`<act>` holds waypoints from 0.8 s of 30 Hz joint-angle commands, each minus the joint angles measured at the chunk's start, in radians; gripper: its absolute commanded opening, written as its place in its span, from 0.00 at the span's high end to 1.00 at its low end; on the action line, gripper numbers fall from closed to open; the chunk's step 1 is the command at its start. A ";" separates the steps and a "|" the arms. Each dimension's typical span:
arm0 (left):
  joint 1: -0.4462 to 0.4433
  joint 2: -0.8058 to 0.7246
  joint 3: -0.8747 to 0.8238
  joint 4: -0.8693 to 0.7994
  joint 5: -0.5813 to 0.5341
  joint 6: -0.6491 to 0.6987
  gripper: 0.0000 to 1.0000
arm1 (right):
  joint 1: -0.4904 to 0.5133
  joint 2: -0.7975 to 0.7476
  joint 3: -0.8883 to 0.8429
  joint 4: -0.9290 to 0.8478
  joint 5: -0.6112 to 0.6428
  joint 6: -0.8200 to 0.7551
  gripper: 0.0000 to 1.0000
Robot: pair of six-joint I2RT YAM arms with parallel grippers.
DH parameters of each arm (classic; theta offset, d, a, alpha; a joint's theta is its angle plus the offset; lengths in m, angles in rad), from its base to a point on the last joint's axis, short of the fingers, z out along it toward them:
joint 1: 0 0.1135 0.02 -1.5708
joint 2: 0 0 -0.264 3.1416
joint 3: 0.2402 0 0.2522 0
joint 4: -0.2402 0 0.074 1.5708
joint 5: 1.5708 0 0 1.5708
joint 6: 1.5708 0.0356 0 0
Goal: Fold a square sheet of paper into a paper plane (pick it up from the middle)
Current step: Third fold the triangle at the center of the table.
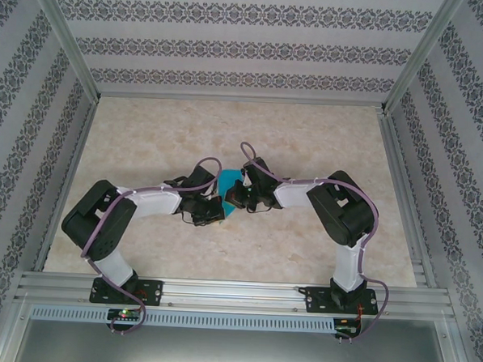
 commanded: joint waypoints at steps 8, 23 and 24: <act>-0.039 -0.142 0.014 -0.260 -0.076 0.128 0.98 | 0.005 0.062 -0.073 -0.094 0.115 0.036 0.98; -0.039 -0.070 0.022 0.013 -0.069 0.054 1.00 | 0.019 0.012 -0.157 0.025 0.150 0.183 0.98; -0.038 -0.058 0.028 0.014 -0.073 0.054 1.00 | 0.019 0.014 -0.155 0.026 0.146 0.184 0.98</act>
